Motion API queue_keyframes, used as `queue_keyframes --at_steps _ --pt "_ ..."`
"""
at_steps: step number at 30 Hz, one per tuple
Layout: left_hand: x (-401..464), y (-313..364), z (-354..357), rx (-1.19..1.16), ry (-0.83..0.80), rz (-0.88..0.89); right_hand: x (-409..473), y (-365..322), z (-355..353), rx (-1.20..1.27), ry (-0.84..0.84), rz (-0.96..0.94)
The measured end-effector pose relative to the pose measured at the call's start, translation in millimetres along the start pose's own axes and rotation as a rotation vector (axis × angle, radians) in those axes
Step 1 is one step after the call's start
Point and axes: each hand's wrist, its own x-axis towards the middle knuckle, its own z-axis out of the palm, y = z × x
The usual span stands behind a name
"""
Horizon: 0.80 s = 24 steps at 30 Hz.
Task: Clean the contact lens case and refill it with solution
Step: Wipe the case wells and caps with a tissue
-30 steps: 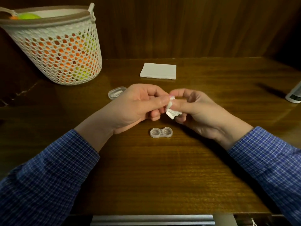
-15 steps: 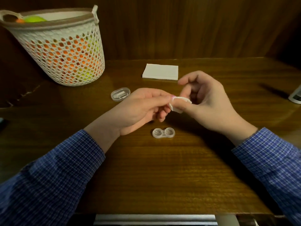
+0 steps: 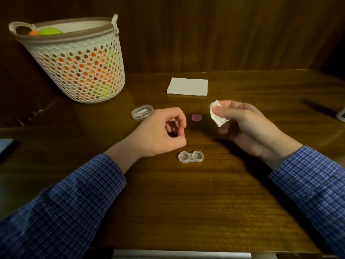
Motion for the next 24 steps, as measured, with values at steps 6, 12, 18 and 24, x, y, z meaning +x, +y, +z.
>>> queue_keyframes --at_steps 6,12,18,24 --pt "2 0 -7 0.172 0.034 -0.032 1 0 1 0.045 0.036 0.051" --pt "5 -5 -3 0.187 0.144 -0.044 2 1 2 0.050 0.058 0.040" --pt "12 -14 0 0.126 0.206 -0.146 3 1 1 0.053 0.068 0.074" --pt "22 -17 1 0.023 0.179 -0.307 4 1 1 0.008 0.125 0.121"
